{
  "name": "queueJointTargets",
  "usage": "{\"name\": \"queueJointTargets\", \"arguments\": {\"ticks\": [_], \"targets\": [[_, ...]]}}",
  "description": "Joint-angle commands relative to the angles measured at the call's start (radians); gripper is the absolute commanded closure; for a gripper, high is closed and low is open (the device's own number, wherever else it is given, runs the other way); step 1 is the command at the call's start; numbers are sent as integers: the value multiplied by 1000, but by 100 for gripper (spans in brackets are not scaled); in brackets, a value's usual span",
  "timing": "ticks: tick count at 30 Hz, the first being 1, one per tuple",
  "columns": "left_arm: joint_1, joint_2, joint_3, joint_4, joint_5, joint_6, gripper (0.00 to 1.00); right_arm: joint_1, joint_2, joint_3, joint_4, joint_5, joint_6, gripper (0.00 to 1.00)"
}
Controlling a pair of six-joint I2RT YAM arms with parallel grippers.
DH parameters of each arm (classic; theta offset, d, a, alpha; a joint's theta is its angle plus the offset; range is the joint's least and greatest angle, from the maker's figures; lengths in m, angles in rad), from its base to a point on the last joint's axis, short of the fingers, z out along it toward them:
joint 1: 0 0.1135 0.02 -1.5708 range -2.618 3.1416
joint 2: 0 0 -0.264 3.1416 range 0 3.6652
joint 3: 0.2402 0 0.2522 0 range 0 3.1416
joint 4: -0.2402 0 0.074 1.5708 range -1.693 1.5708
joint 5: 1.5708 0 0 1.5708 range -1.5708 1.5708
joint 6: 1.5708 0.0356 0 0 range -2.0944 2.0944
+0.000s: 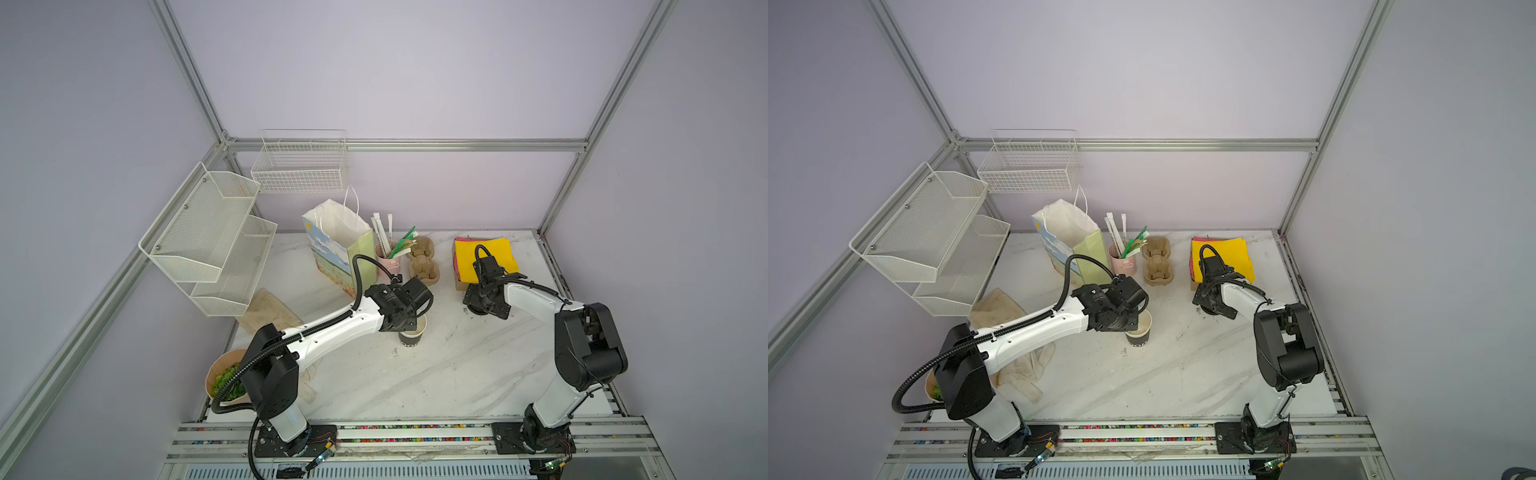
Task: Pack the takeout coffee
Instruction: 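Slide the cup toward the robot while the right gripper grasps the black lid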
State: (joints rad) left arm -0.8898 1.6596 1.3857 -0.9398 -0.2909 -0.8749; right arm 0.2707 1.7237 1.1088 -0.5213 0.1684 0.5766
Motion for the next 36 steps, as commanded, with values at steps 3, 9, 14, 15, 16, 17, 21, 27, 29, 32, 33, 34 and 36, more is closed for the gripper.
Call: {"name": "queueJointTargets", "arguments": {"ticks": [3, 9, 14, 15, 16, 17, 21, 27, 29, 32, 33, 34, 36], "targets": [[-27, -41, -55, -1, -5, -14, 100, -16, 24, 27, -29, 11, -13, 7], [-47, -34, -67, -1, -9, -13, 100, -20, 41, 38, 0, 15, -29, 11], [-61, -26, -75, 1, -10, -14, 98, -21, 54, 55, 29, -7, -43, 14], [-63, -24, -76, 1, -11, -15, 97, -21, 56, 57, 33, -11, -45, 14], [-64, -26, -78, 2, -11, -15, 97, -21, 59, 60, 35, -13, -47, 14], [-65, -26, -81, 3, -11, -16, 96, -21, 66, 65, 35, -14, -50, 14], [-68, -32, -90, 5, -20, -15, 94, -21, 96, 75, 35, -24, -55, 14], [-69, -33, -103, 12, -22, -15, 91, -21, 111, 79, 37, -16, -57, 14], [-69, -33, -106, 15, -23, -15, 90, -22, 114, 76, 40, -13, -57, 14], [-69, -36, -112, 17, -32, -13, 88, -21, 123, 76, 46, -19, -60, 17], [-69, -39, -114, 18, -35, -12, 87, -22, 125, 76, 48, -19, -60, 17], [-69, -43, -117, 19, -39, -11, 85, -22, 126, 76, 53, -24, -60, 17], [-69, -50, -121, 21, -43, -11, 84, -21, 130, 79, 56, -24, -63, 17]]}}
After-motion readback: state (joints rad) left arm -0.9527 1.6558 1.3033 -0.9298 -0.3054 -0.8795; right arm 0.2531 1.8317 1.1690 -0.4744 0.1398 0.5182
